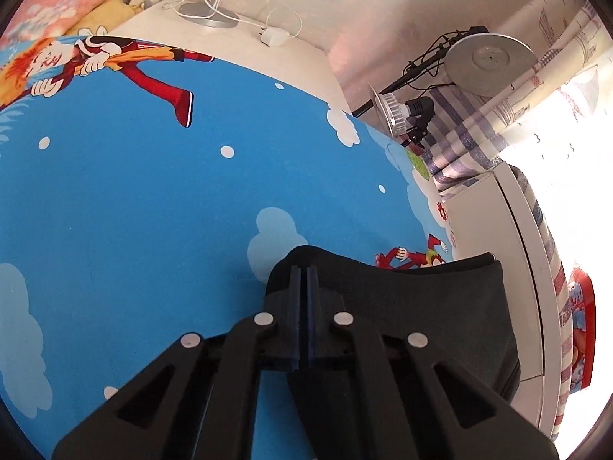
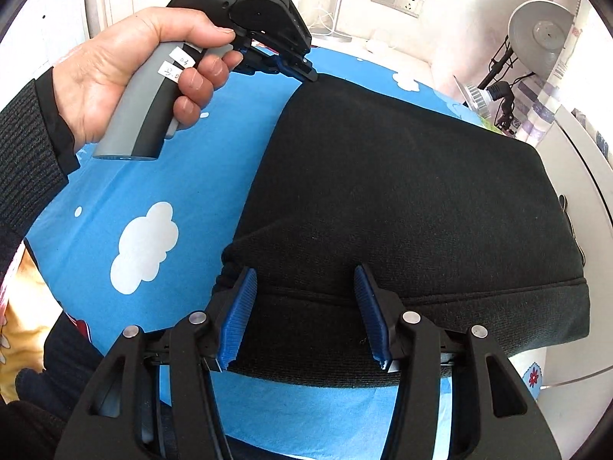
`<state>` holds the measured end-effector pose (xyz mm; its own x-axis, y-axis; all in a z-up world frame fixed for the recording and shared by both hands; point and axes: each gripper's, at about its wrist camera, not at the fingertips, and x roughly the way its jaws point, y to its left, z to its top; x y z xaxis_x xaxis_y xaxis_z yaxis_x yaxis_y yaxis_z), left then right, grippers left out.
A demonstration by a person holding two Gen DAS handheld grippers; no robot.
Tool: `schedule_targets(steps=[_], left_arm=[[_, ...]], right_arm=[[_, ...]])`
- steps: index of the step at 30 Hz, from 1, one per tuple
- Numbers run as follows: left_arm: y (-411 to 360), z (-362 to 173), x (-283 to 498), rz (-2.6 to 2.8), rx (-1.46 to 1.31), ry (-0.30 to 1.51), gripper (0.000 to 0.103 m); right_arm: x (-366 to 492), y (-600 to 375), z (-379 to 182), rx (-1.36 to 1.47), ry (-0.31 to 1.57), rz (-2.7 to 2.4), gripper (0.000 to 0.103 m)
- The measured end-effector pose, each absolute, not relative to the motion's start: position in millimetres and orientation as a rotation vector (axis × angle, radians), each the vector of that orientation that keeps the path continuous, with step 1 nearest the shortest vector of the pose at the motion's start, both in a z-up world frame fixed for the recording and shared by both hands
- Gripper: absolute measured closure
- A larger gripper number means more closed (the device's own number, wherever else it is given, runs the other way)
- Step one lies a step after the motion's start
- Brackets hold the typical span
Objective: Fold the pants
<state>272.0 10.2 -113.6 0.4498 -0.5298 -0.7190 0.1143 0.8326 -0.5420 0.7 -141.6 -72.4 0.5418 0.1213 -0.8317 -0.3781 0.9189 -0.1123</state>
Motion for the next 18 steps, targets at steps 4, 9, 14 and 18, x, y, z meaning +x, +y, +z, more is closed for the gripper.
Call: schedule_targets(steps=[4, 9, 14, 18], left_arm=[[10.6, -112.8, 269.9, -0.386, -0.467, 1.018, 0.100], [18.9, -73.8, 248.0, -0.290, -0.442, 0.855, 0.093], [-33.6, -29.3, 217.3, -0.413, -0.236, 0.756, 0.074], [-59.7, -18.5, 201.2, -0.464, -0.185, 0.734, 0.065]], right_arm=[[3.3, -142.2, -71.3, -0.291, 0.961, 0.298, 0.054], [-0.6, -150.3, -56.8, -0.262, 0.964, 0.305, 0.054], [4.0, -182.0, -27.6, -0.182, 0.908, 0.221, 0.045], [19.1, -237.4, -11.9, -0.106, 0.841, 0.081, 0.037]])
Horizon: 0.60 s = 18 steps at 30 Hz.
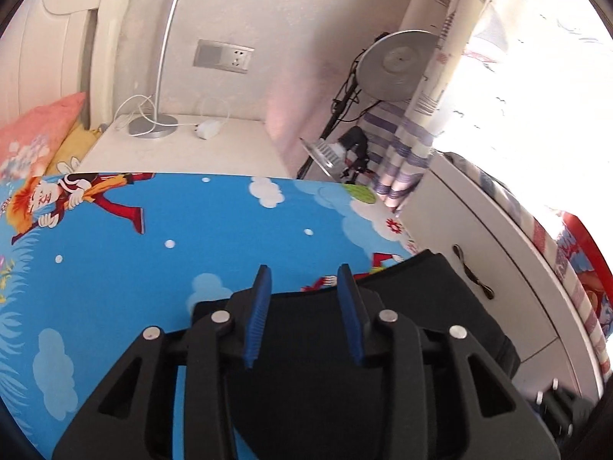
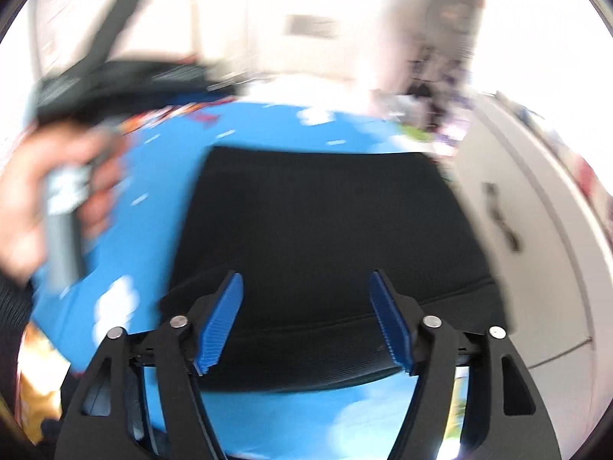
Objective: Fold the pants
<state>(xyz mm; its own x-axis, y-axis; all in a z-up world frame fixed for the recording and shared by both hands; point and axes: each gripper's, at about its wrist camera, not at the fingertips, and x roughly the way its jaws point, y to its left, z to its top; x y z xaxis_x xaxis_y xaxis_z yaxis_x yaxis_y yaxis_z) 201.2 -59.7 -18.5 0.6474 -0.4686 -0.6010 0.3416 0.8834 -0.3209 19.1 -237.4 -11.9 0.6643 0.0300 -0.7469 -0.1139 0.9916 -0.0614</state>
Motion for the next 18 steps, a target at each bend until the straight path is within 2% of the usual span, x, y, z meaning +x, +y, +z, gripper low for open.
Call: schedule_targets(steps=[5, 11, 12, 15, 18], left_arm=[[-50.0, -23.4, 181.3, -0.393, -0.170, 0.749, 0.064], [-16.1, -47.6, 115.9, -0.421, -0.210, 0.826, 0.068], [-10.0, -58.9, 103.3, -0.449, -0.255, 0.870, 0.073], [8.6, -101.1, 82.0, -0.519, -0.429, 1.017, 0.073], [30.5, -124.9, 85.7, -0.520, -0.581, 1.032, 0.073]], right_arm=[[38.3, -293.5, -53.8, -0.146, 0.947, -0.013, 0.039], [27.6, -302.2, -61.6, -0.154, 0.934, -0.002, 0.038], [28.1, -300.9, -61.3, -0.168, 0.936, -0.008, 0.038], [19.6, -303.9, -47.6, -0.075, 0.932, 0.000, 0.038], [-2.1, -279.6, -30.1, 0.031, 0.952, 0.286, 0.032]])
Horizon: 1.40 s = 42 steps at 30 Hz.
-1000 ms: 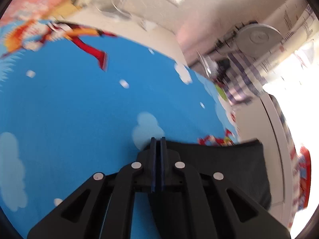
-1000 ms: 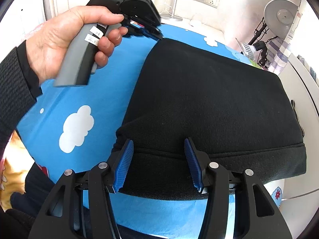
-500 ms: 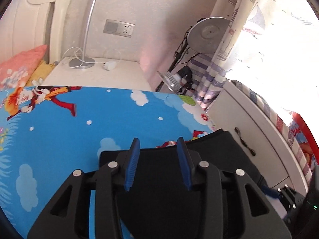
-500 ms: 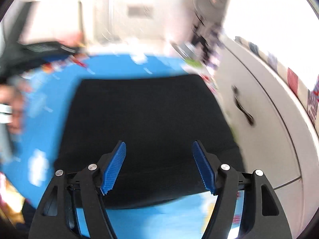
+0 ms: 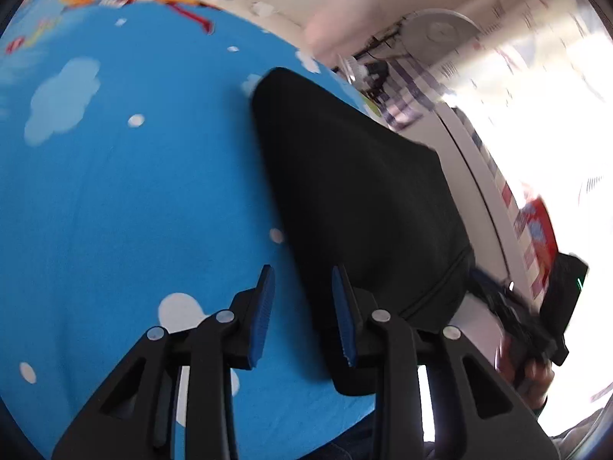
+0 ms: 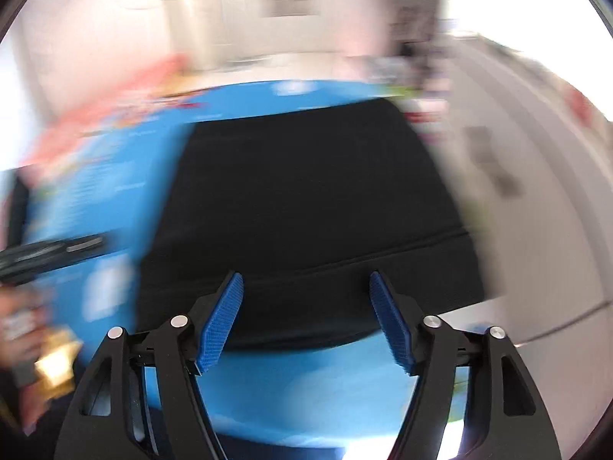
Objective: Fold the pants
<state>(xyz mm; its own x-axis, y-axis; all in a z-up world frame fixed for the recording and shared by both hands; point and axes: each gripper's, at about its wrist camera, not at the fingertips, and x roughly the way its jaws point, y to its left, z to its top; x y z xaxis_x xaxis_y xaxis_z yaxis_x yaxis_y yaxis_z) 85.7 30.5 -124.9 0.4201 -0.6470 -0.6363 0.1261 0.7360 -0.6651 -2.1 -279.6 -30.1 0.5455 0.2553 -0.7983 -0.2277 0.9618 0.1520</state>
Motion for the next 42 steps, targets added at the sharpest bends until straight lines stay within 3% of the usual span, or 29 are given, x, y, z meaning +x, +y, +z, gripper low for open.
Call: schedule_targets(steps=[3, 7, 8, 10, 11, 12, 13, 14, 20, 25, 29, 30, 33, 34, 36, 38, 40, 42], left_arm=[[43.9, -146.6, 114.2, -0.569, -0.773, 1.042, 0.065], [30.9, -171.5, 134.2, -0.624, -0.861, 1.131, 0.065], [26.1, -172.4, 134.6, -0.648, -0.860, 1.132, 0.066], [19.9, -172.0, 135.6, -0.654, -0.838, 1.131, 0.079], [17.8, -172.8, 136.3, -0.646, -0.834, 1.135, 0.083], [16.4, -170.8, 136.3, -0.648, -0.827, 1.127, 0.087], [14.6, -167.3, 134.6, -0.642, -0.802, 1.115, 0.088], [12.3, -162.5, 132.3, -0.635, -0.770, 1.101, 0.089], [12.1, -153.7, 138.9, -0.626, -0.731, 1.076, 0.091], [12.6, -148.6, 148.2, -0.608, -0.741, 1.029, 0.091], [17.4, -159.1, 149.5, -0.609, -0.787, 1.067, 0.085], [21.8, -157.7, 146.9, -0.615, -0.811, 1.046, 0.083], [37.7, -143.4, 134.7, -0.616, -0.840, 0.979, 0.075], [39.5, -135.4, 128.4, -0.612, -0.791, 0.976, 0.075], [33.7, -122.4, 113.2, -0.639, -0.661, 0.996, 0.076], [28.9, -122.4, 97.5, -0.669, -0.632, 1.029, 0.076], [24.1, -134.8, 87.4, -0.701, -0.698, 1.070, 0.076], [5.1, -151.2, 82.2, -0.715, -0.635, 1.152, 0.085]], right_arm=[[-25.4, -231.3, -33.4, 0.009, 1.017, 0.566, 0.017], [-22.8, -191.1, -66.7, -0.002, 1.128, 0.609, 0.017], [-17.2, -189.7, -73.3, 0.003, 1.146, 0.583, 0.017], [-6.2, -189.6, -87.8, 0.047, 1.180, 0.536, 0.018], [-3.2, -190.3, -91.7, 0.063, 1.187, 0.523, 0.023], [-0.6, -191.5, -93.6, 0.076, 1.189, 0.503, 0.047], [3.3, -193.9, -95.8, 0.125, 1.202, 0.527, 0.081], [5.6, -194.8, -98.3, 0.173, 1.224, 0.572, 0.095], [4.8, -197.1, -103.5, 0.124, 1.238, 0.591, 0.096], [-6.6, -189.2, -114.3, 0.069, 1.261, 0.547, 0.103], [-8.7, -203.2, -107.3, 0.077, 1.237, 0.553, 0.103], [-11.2, -204.1, -102.5, 0.074, 1.229, 0.560, 0.102], [-16.7, -209.2, -90.4, 0.051, 1.207, 0.568, 0.080], [-19.0, -213.2, -85.8, 0.042, 1.196, 0.568, 0.059], [-17.7, -222.1, -72.1, 0.014, 1.157, 0.542, 0.032], [-25.6, -234.4, -52.1, -0.026, 1.094, 0.556, 0.032], [-23.9, -248.1, -34.5, -0.027, 1.010, 0.522, 0.025], [-11.4, -267.6, -21.9, -0.028, 0.936, 0.391, 0.023]])
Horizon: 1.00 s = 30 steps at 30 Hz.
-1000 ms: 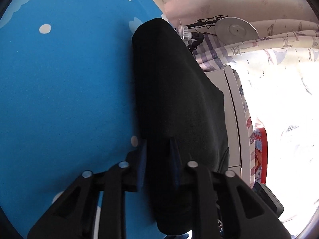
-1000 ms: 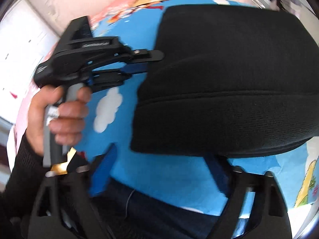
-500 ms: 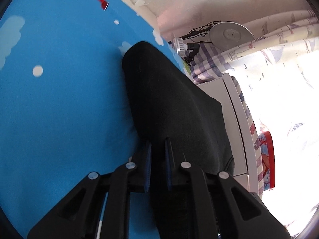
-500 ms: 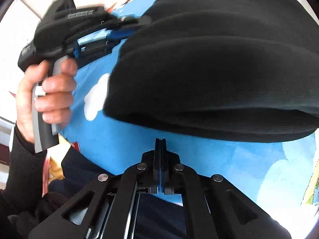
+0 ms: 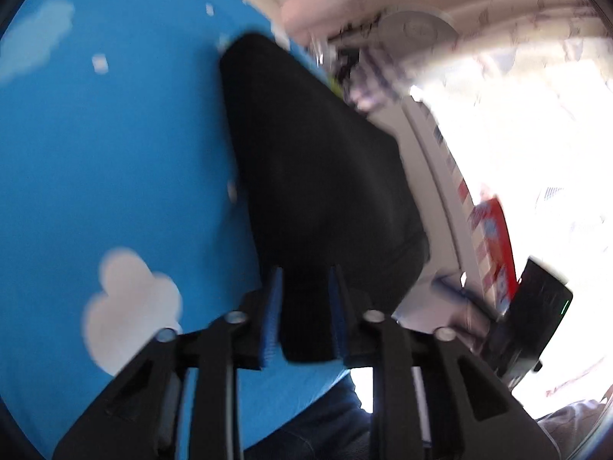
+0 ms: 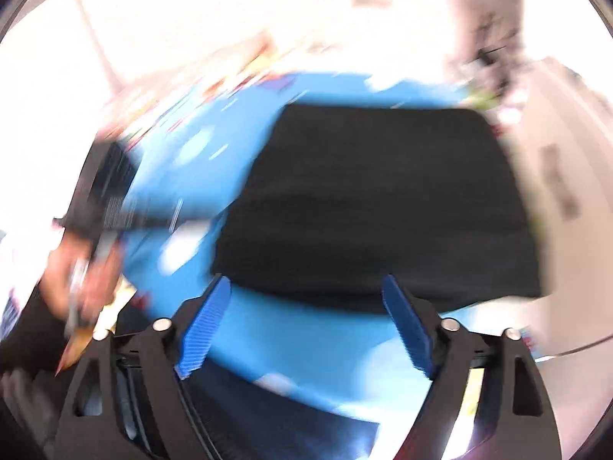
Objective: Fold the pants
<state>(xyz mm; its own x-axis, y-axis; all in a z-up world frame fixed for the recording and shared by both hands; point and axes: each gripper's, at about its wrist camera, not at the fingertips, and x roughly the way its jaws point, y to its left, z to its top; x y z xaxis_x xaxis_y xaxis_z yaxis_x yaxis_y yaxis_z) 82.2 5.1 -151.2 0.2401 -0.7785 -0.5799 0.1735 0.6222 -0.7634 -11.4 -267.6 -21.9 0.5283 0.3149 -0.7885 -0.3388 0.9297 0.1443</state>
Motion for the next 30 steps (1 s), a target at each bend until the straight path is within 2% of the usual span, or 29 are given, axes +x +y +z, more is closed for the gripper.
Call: schedule_targets(steps=[3, 5, 8, 11, 16, 17, 18, 22, 27, 30], left_arm=[[5.9, -141.9, 77.6, -0.673, -0.576, 1.136, 0.082], [12.7, -115.7, 74.9, -0.645, -0.505, 1.038, 0.081], [0.8, -76.3, 76.7, -0.615, -0.353, 0.928, 0.070], [-36.1, -45.6, 81.1, -0.609, -0.193, 0.806, 0.056], [-132.8, -22.8, 119.3, -0.684, 0.043, 0.713, 0.055], [-146.7, -22.4, 129.4, -0.703, 0.069, 0.725, 0.058], [-166.1, -22.8, 143.7, -0.723, 0.097, 0.737, 0.070], [-245.5, -32.2, 203.7, -0.771, 0.216, 0.798, 0.086], [-310.0, -74.2, 255.6, -0.740, 0.365, 0.955, 0.091], [-319.8, -85.9, 251.6, -0.719, 0.431, 0.950, 0.090]], right_arm=[[8.9, -290.4, -21.7, -0.096, 0.900, 0.124, 0.023], [16.5, -303.1, -23.0, -0.115, 0.871, 0.023, 0.023], [28.7, -319.9, -36.5, -0.109, 0.873, -0.089, 0.023], [37.6, -330.2, -61.0, -0.081, 0.940, -0.146, 0.024], [38.5, -351.8, -71.8, -0.029, 0.962, -0.139, 0.024], [38.0, -352.1, -73.4, -0.019, 0.966, -0.139, 0.024], [37.6, -352.8, -73.0, -0.009, 0.969, -0.139, 0.024], [34.7, -354.7, -78.2, 0.014, 0.974, -0.135, 0.024], [35.5, -359.8, -82.1, 0.048, 0.985, -0.126, 0.024], [36.0, -362.9, -84.2, 0.069, 0.986, -0.124, 0.024]])
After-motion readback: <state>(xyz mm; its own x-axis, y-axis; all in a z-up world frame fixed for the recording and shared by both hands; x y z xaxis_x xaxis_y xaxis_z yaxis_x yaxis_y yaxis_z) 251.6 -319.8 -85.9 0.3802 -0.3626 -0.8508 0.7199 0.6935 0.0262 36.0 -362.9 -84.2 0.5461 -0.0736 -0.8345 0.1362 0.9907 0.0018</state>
